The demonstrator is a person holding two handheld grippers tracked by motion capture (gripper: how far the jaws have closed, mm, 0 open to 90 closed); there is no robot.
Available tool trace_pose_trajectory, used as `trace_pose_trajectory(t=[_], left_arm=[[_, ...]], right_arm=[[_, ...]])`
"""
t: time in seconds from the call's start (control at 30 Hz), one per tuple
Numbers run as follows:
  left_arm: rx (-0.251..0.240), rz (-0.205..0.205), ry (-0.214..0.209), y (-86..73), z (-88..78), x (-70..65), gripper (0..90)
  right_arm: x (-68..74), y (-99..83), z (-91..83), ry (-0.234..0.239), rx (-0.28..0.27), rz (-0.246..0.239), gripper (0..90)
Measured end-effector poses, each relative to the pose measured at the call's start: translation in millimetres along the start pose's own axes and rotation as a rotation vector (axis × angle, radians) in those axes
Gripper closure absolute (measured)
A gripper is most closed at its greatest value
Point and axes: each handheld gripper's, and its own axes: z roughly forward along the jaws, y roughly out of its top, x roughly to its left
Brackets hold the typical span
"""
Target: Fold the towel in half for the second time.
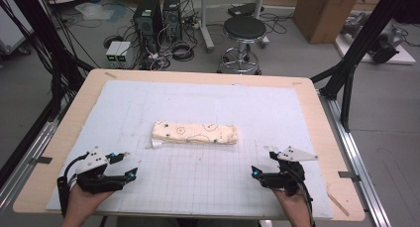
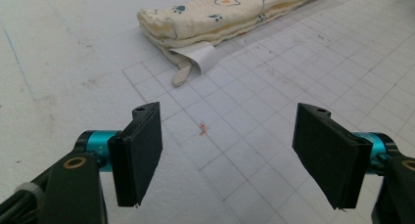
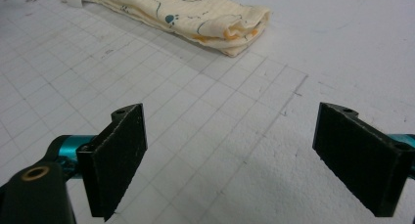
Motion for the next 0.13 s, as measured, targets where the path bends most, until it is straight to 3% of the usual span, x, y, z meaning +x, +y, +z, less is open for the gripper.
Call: trace_pose_trajectory(t=[0.13], left_arm=[[0.003, 0.002, -0.003, 0.3, 2.0, 0.6, 27.2]], right_arm=[[2.5, 0.4, 3.3, -0.008, 0.018, -0.029, 12.2]])
